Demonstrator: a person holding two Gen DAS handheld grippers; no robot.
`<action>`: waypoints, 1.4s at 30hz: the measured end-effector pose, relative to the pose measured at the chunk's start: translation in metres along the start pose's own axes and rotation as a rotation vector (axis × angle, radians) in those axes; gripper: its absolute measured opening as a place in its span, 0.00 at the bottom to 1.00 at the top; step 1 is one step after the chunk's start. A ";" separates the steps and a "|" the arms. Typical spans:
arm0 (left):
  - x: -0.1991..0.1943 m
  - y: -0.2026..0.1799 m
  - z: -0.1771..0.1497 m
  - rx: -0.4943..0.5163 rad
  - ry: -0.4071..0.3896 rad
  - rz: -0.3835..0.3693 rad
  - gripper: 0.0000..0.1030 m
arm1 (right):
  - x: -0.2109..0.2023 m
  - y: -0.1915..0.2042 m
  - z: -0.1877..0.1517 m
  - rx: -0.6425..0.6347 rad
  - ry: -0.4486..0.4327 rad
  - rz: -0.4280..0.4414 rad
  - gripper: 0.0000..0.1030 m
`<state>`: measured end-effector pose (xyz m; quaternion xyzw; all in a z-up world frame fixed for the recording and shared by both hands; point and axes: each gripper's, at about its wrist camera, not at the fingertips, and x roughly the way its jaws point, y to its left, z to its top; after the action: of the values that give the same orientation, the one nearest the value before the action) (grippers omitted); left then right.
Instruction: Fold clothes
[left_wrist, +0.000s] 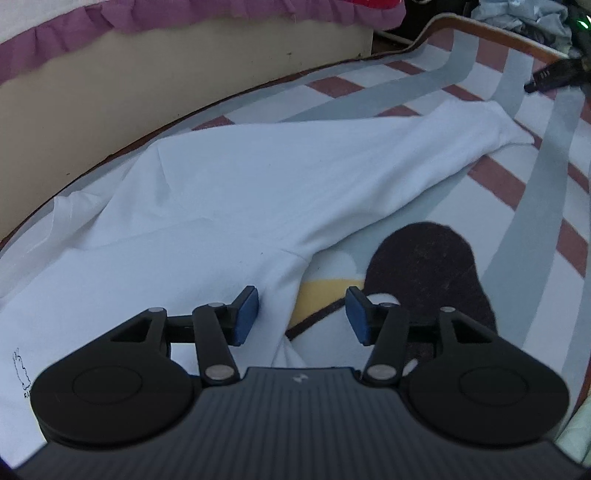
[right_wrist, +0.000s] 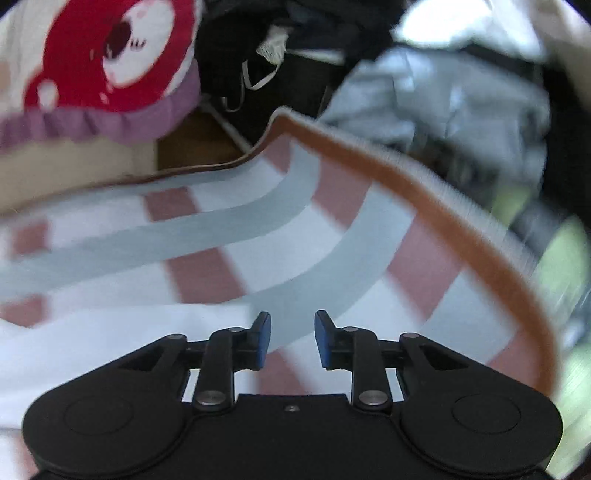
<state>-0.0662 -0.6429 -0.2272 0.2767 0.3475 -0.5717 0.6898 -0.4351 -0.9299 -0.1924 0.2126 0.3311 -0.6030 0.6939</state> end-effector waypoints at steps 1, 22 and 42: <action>-0.002 0.002 0.001 -0.014 -0.003 -0.008 0.50 | -0.002 -0.008 -0.005 0.070 0.006 0.053 0.44; -0.001 0.024 0.001 -0.208 0.038 -0.029 0.44 | 0.032 -0.008 -0.046 0.071 0.024 0.173 0.00; 0.010 0.014 0.008 -0.164 -0.015 0.021 0.44 | 0.040 -0.040 -0.078 0.613 0.127 0.480 0.66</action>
<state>-0.0504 -0.6526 -0.2300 0.2187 0.3852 -0.5362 0.7185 -0.4877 -0.9112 -0.2709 0.5184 0.1188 -0.4803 0.6975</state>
